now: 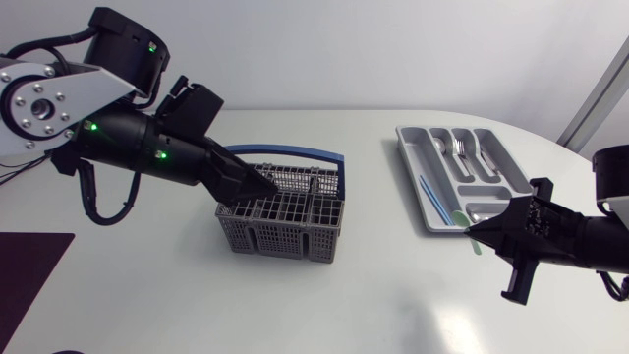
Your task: Unload the cutlery basket into the drawer organizer.
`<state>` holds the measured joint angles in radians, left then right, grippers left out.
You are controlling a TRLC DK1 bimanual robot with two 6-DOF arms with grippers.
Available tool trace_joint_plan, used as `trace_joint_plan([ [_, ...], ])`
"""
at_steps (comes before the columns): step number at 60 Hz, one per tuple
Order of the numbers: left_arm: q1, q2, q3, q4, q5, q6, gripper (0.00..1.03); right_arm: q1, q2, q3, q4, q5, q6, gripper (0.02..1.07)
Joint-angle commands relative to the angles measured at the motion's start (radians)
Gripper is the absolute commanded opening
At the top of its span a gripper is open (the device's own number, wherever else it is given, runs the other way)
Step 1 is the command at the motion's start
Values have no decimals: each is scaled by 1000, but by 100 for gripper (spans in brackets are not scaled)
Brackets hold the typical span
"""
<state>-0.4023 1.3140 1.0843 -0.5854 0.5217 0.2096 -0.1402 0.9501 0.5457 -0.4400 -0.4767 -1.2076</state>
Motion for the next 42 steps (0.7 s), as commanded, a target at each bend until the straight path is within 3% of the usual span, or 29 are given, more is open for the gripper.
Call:
trace_joint_plan([
  [1, 19, -27, -43, 2, -3, -1, 80, -61, 75, 5, 35, -11, -86, 8],
  [16, 49, -53, -63, 2, -5, 8, 80, -191, 207, 66, 161, 0, -219, 8],
  [42, 65, -81, -87, 2, -6, 14, 80, -272, 541, 91, 624, 151, -363, 8],
])
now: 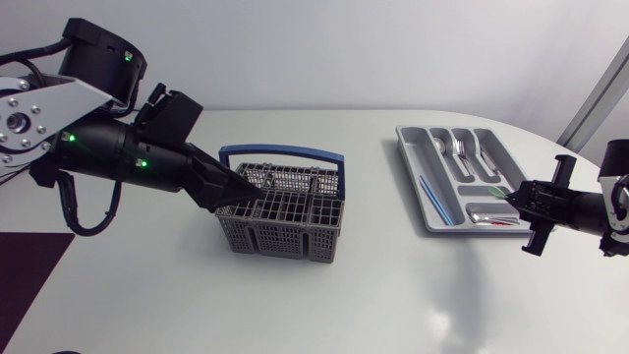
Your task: Unload the cutlery basket into the drawer organizer.
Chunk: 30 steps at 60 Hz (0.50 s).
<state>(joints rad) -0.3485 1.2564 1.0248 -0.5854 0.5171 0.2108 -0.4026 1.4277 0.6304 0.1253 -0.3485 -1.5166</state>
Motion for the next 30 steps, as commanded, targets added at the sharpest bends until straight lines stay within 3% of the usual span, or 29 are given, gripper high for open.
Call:
trace_joint_plan([
  [1, 14, -25, -28, 2, -2, 13, 81, -10, 77, 6, 74, 31, -57, 8],
  [20, 39, -45, -35, -7, -2, 25, 81, 4, 217, -51, 318, 140, -143, 9],
  [24, 42, -46, -37, -7, -2, 25, 81, 11, 229, -58, 332, 157, -146, 14],
  [30, 45, -49, -40, -7, -2, 25, 81, 18, 243, -78, 358, 172, -155, 31],
])
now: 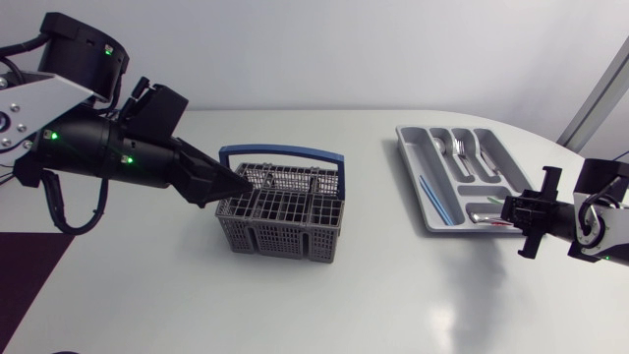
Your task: Unload the cutlery basket into the drawer organizer.
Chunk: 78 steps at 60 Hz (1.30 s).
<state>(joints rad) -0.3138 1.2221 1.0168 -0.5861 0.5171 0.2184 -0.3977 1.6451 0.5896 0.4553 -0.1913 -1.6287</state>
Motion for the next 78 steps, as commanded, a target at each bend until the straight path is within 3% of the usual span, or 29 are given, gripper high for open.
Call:
trace_joint_plan([
  [1, 10, -15, -32, -6, -2, 18, 80, 13, 28, -42, 33, 18, -48, 33],
  [14, 12, -30, -35, -14, -2, 18, 81, 30, 33, -79, 68, 46, -54, 71],
  [24, 32, -41, -40, -17, -2, 22, 81, 30, 1, -83, 63, 49, -46, 88],
  [31, 50, -59, -46, -24, -2, 30, 81, 37, -91, -93, 25, 47, -7, 91],
  [51, 170, -85, -70, -46, -2, 93, 81, 232, -499, -51, -429, 27, 308, 94],
  [60, 216, -82, -103, -26, 0, 124, 81, 365, -573, -10, -580, 29, 503, 94],
  [78, 263, 20, -159, 80, -2, 160, 80, 619, -535, 50, -655, 59, 833, 94],
])
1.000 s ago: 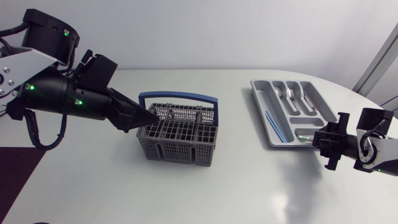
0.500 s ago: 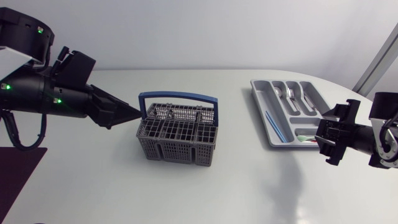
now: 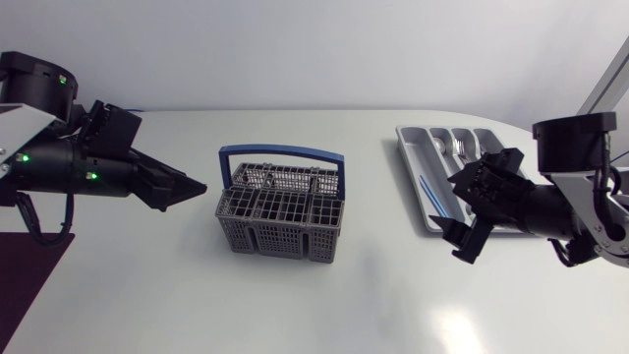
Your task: Unload the cutlery basket into the drawer organizer.
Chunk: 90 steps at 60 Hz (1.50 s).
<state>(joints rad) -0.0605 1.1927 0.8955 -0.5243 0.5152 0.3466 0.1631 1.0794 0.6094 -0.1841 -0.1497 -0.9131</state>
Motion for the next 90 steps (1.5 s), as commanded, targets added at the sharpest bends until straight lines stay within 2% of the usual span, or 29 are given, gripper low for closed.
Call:
trace_joint_plan([
  [1, 10, 62, -40, 21, 0, 35, 80, 70, 39, 36, -15, 19, 132, 94],
  [11, 7, 166, -40, 56, -14, 61, 81, 187, 122, 96, -40, 19, 272, 94],
  [19, -1, 211, -38, 69, -17, 74, 81, 256, 189, 144, -77, -17, 358, 94],
  [30, -22, 257, -36, 86, -23, 77, 81, 335, 255, 179, -98, -71, 428, 94],
  [46, -65, 283, -18, 110, -26, 63, 81, 401, 327, 230, -112, -93, 496, 94],
  [66, -105, 306, 5, 127, -41, 42, 81, 404, 439, 291, -83, -60, 536, 94],
  [90, -139, 317, 29, 127, -44, 29, 81, 340, 488, 351, -63, -28, 543, 94],
])
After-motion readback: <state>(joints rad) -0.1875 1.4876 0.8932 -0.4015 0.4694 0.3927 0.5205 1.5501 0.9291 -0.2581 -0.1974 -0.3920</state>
